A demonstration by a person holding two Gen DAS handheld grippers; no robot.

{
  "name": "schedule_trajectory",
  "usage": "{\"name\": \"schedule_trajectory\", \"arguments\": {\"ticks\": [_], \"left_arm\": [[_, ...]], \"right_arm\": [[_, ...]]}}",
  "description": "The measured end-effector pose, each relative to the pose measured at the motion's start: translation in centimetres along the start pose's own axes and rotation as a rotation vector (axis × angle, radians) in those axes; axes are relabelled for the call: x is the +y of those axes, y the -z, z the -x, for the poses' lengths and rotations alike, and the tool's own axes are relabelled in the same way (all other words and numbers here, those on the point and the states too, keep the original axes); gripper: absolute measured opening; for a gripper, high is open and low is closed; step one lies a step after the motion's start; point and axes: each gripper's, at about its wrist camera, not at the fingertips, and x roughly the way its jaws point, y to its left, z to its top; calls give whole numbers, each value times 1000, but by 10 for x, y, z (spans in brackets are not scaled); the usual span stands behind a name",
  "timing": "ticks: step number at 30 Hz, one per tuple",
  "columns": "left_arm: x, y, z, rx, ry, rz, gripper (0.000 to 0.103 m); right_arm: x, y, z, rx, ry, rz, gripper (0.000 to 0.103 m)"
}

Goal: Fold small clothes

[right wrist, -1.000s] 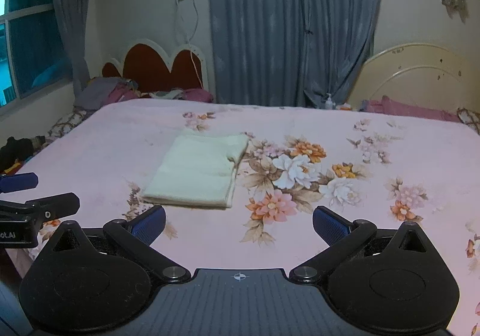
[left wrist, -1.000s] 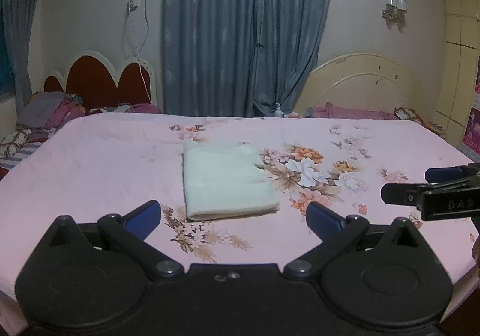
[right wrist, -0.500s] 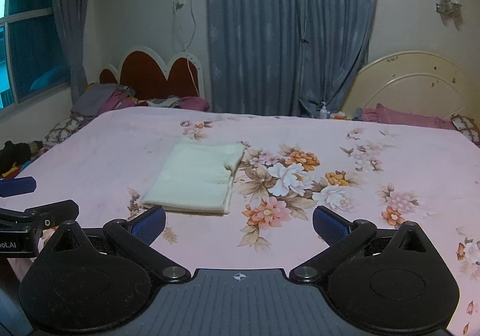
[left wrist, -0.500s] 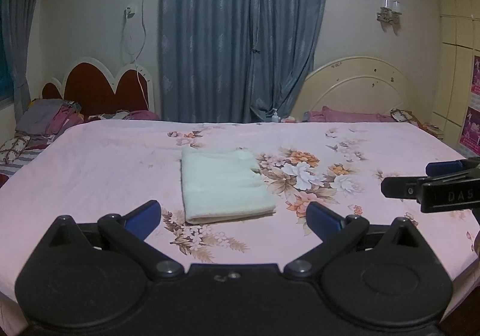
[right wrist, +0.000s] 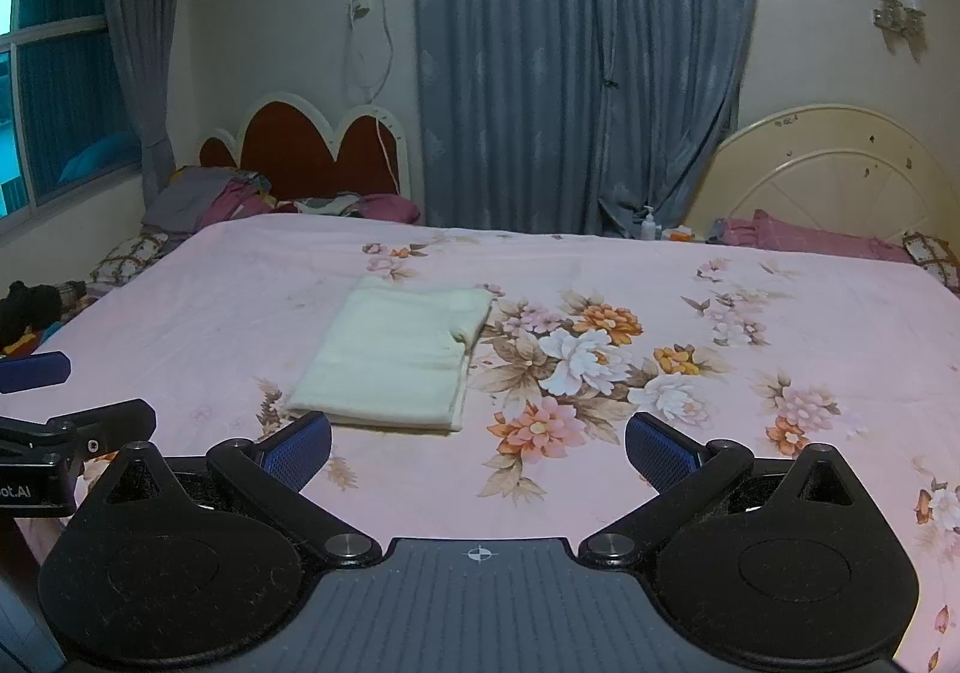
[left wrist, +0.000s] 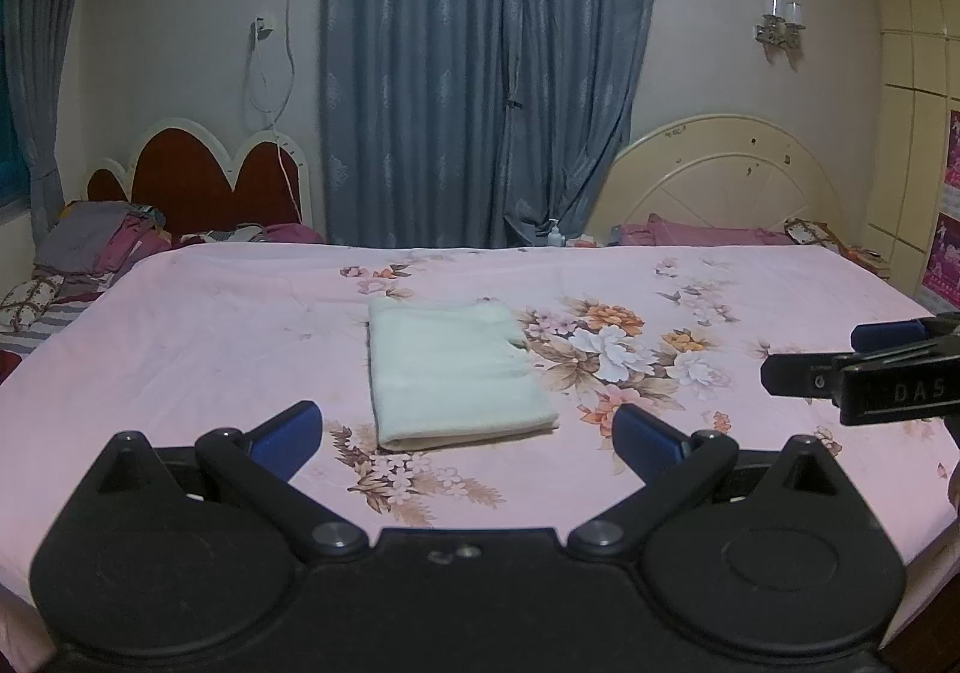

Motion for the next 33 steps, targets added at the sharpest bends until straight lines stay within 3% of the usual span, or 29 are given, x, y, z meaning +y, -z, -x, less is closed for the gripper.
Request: {"name": "schedule_trajectory", "arguments": {"ticks": [33], "left_arm": [[8,1,0,-17,5,-9,102]], "right_arm": [[-10,-5,3,-2,-1,18,103]]}}
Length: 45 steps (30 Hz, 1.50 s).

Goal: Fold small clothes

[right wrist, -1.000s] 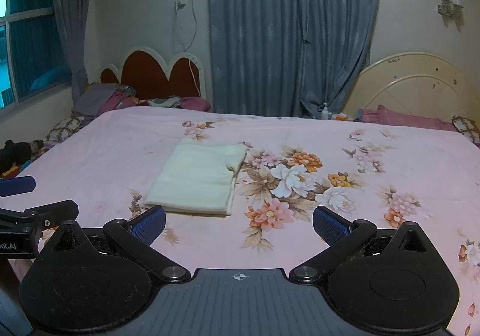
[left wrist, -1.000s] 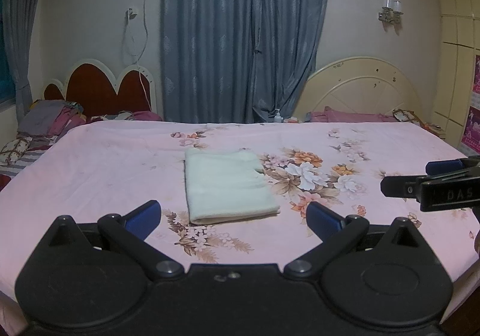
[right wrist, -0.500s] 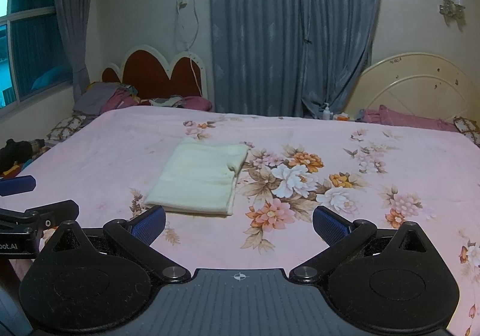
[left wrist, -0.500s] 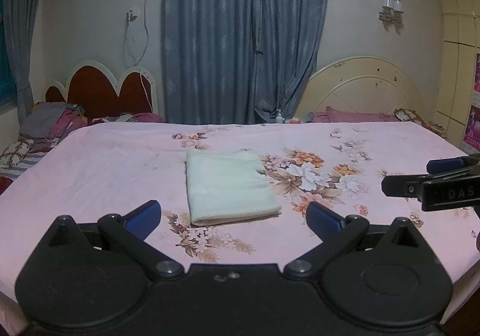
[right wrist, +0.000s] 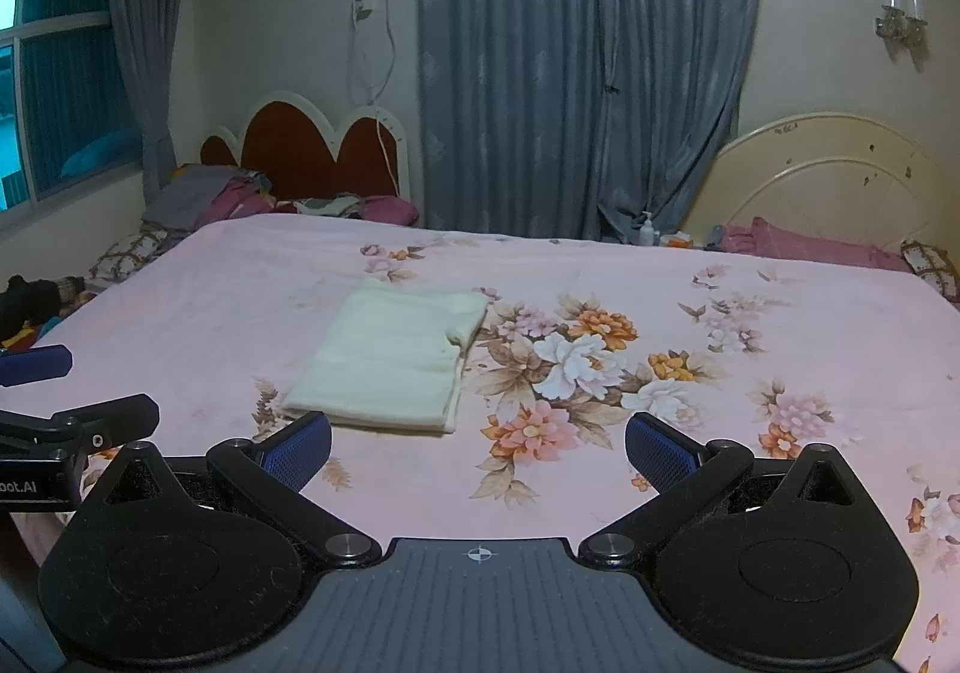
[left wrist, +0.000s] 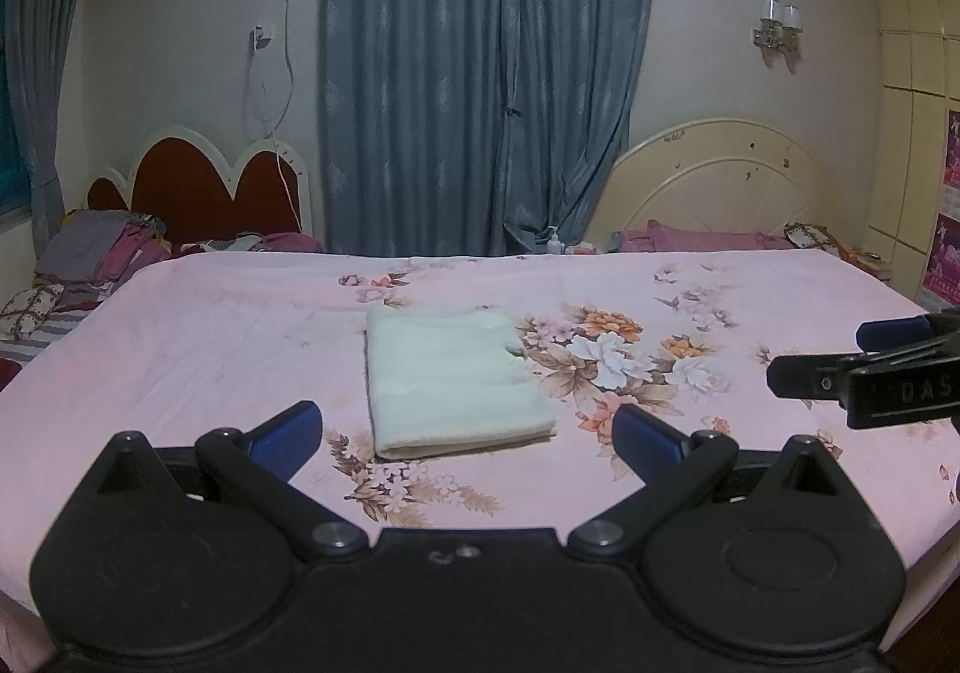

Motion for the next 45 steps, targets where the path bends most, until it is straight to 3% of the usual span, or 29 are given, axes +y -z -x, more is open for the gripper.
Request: {"name": "schedule_trajectory", "arguments": {"ticks": [45], "left_arm": [[5,-4,-4,-5,10,-14,102]], "right_arm": [[-8,0,-3,-1,-17,19,103]]}}
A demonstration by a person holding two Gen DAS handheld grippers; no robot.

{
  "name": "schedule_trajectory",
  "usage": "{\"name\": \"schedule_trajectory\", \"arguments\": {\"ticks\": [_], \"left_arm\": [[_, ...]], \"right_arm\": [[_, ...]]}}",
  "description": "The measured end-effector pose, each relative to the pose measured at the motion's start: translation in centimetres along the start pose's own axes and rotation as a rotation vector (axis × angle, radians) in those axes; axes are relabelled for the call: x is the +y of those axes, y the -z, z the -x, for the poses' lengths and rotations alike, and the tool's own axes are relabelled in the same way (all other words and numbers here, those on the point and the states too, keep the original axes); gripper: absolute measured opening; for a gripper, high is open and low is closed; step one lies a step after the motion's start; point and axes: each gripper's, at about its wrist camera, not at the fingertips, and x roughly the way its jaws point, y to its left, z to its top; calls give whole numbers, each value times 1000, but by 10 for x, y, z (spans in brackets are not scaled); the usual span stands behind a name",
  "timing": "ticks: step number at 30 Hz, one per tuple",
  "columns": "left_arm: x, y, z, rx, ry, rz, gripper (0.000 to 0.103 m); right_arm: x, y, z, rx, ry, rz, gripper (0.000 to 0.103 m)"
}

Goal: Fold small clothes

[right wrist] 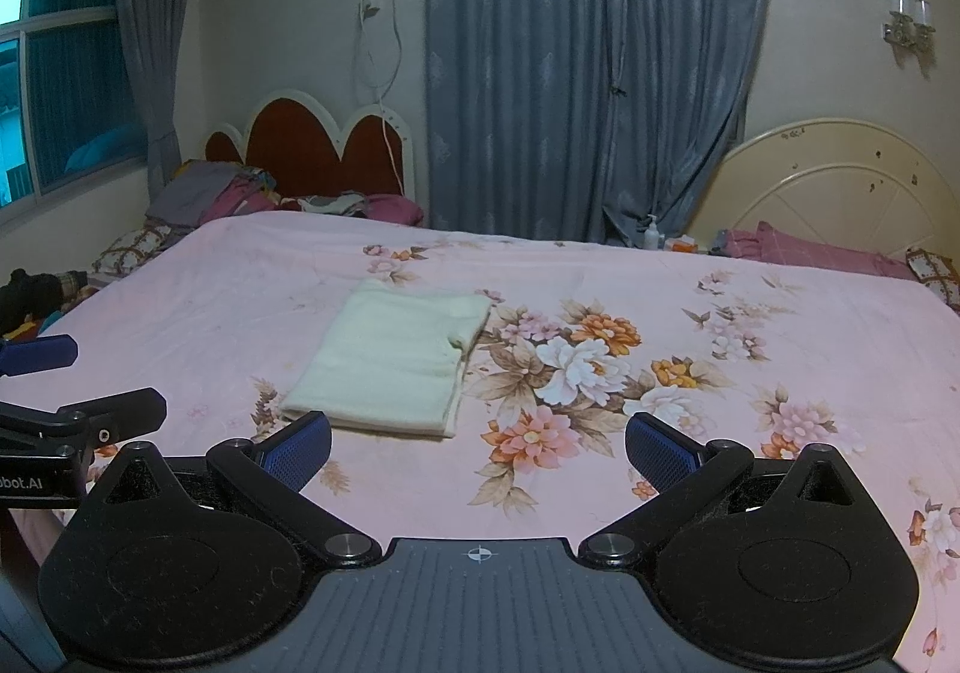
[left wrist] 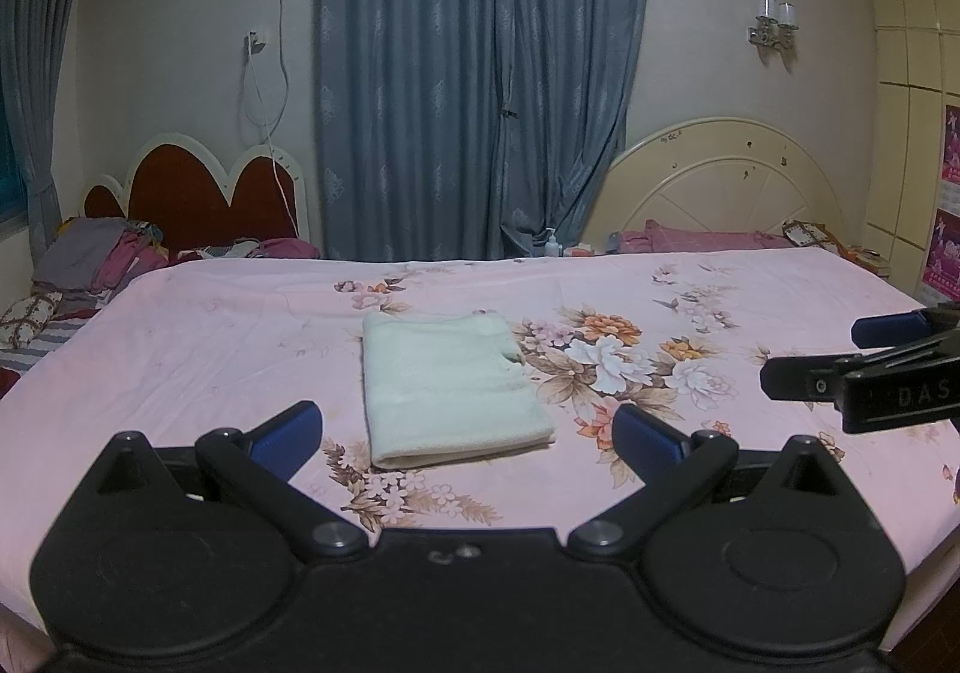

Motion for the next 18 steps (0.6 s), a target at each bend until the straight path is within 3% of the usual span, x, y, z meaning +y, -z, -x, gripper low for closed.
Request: {"name": "schedule_trajectory", "arguments": {"ticks": [18], "left_arm": [[-2,-2,-6,1,-5,-14,103]], "right_arm": [[-7,1,-3,4,-18,7,103]]}}
